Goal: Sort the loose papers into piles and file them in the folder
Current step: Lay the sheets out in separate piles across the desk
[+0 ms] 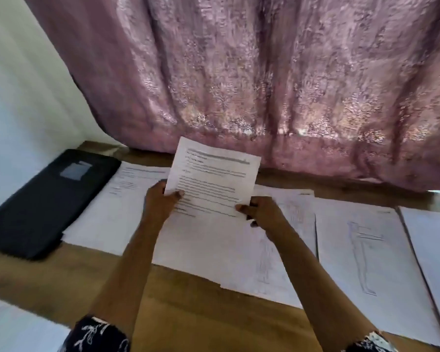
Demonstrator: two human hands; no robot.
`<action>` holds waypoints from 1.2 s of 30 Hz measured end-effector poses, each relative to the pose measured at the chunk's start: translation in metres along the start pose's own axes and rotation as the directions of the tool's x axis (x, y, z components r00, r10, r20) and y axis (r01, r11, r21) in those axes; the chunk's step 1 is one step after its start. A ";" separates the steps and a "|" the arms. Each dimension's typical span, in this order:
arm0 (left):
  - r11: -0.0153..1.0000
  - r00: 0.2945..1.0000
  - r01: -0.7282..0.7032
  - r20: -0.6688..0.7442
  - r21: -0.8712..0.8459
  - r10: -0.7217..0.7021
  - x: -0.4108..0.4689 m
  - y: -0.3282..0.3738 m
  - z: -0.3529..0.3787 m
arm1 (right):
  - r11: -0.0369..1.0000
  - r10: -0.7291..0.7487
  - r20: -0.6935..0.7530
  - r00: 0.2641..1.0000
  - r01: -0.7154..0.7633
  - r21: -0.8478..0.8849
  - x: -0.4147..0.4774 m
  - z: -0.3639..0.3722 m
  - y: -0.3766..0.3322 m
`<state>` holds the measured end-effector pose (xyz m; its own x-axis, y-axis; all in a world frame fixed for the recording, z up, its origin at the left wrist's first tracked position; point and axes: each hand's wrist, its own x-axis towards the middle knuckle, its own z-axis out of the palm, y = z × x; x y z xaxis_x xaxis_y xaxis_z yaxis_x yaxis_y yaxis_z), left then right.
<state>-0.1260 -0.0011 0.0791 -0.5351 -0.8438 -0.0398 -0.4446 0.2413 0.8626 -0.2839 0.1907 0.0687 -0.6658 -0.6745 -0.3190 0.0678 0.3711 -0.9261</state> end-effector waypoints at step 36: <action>0.823 0.982 0.190 -0.122 0.536 -0.147 0.040 -0.129 -0.077 | 0.321 -0.410 0.337 0.848 0.480 -0.816 0.087 0.200 -0.006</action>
<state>-0.0350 -0.1026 0.0050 -0.3721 -0.9223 -0.1046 -0.8524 0.2949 0.4318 -0.1936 0.0020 0.0066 -0.3413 -0.9390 0.0412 -0.9045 0.3162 -0.2860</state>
